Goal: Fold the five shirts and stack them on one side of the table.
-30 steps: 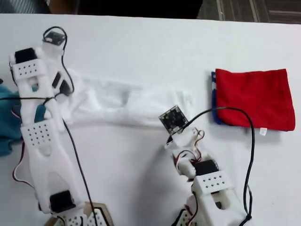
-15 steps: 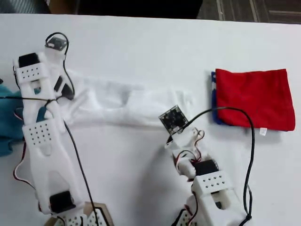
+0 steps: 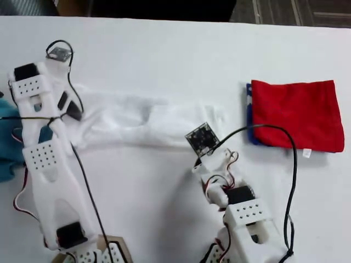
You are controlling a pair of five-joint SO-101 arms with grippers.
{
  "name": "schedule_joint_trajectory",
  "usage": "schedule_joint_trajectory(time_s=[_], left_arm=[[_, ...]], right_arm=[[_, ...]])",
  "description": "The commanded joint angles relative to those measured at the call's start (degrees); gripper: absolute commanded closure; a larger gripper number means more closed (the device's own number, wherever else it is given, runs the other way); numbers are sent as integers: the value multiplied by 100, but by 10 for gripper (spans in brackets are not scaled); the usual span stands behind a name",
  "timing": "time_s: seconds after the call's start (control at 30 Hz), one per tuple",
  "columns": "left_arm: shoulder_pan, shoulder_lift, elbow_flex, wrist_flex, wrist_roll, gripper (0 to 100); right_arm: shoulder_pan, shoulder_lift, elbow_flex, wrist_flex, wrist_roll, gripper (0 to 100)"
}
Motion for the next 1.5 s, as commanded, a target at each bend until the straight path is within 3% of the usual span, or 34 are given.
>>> schedule_joint_trajectory(time_s=[0.0,0.3,0.43,0.53,0.63,0.83,1.0,1.2,1.47], left_arm=[[-167,-79,-180,105,-79,736],[-149,246,57,-18,-97,736],[132,387,75,387,-642,745],[149,360,75,404,-677,832],[167,316,84,404,-633,990],[378,70,207,413,-527,975],[1240,-1248,1191,422,-26,975],[2558,-3095,2782,396,571,975],[3780,-3965,2958,387,879,975]], right_arm=[[-40,-127,-26,-66,-44,833],[-40,-127,-26,-57,-44,833],[-40,-127,-26,-57,-44,834],[-40,-127,-26,-57,-44,834],[-40,-127,-26,-57,-44,834],[-13,-136,-26,-57,-62,835],[84,-189,-26,-48,-62,836],[901,-198,-141,-48,-519,896],[1824,-198,-264,-101,-1055,943]])
